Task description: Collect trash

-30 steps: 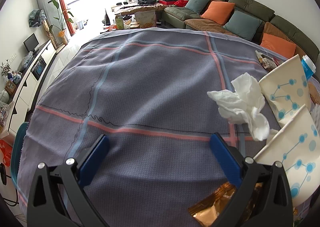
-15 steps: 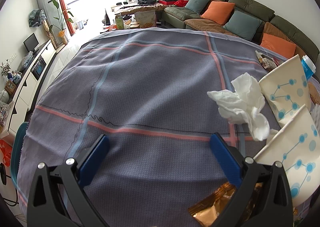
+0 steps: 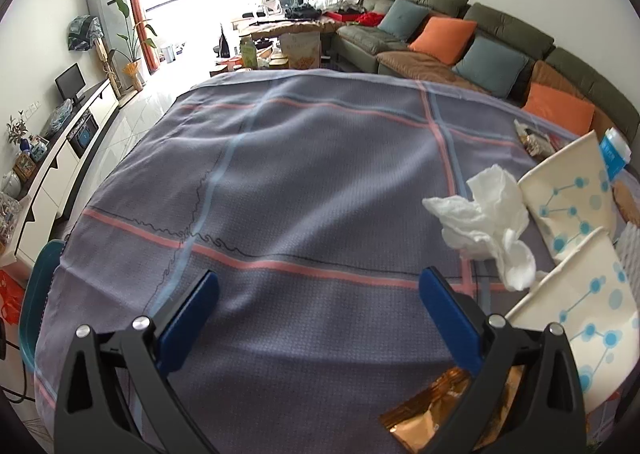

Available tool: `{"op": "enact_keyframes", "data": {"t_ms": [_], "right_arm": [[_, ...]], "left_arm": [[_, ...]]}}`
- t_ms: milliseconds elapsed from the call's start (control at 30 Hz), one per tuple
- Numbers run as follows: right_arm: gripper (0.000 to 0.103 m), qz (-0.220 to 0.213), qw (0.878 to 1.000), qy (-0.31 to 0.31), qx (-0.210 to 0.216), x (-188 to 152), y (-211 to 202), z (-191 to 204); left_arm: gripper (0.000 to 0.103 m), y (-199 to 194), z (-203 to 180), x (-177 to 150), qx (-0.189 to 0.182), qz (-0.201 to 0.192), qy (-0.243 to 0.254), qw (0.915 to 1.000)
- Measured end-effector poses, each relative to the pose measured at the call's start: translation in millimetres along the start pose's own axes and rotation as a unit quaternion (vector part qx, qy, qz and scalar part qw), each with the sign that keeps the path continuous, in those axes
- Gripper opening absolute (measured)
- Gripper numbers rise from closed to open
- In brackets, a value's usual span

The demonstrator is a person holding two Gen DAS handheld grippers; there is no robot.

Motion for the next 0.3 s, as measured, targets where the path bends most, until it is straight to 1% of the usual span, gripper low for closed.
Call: {"op": "enact_keyframes", "data": {"t_ms": [33, 133, 300], "right_arm": [[0.101, 0.0, 1.0, 0.0, 0.0, -0.1, 0.0, -0.4], [0.101, 0.0, 1.0, 0.0, 0.0, 0.0, 0.0, -0.2], [0.101, 0.0, 1.0, 0.0, 0.0, 0.0, 0.0, -0.2]], "left_arm": [[0.1, -0.6, 0.2, 0.5, -0.001, -0.001, 0.0, 1.0], [0.1, -1.1, 2.8, 1.3, 0.018, -0.002, 0.001, 0.9998], [0.1, 1.4, 0.2, 0.2, 0.014, 0.007, 0.007, 0.9998]]}}
Point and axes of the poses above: each gripper's, at about its wrist camera, not at the fingertips, and y roughly the way its jaws point, z to its left, x to its top, the point moved 8 cm from there along y, roughly the way its jaws point, and after that the axes turned 1 degree about x, right-handed, at the moved point
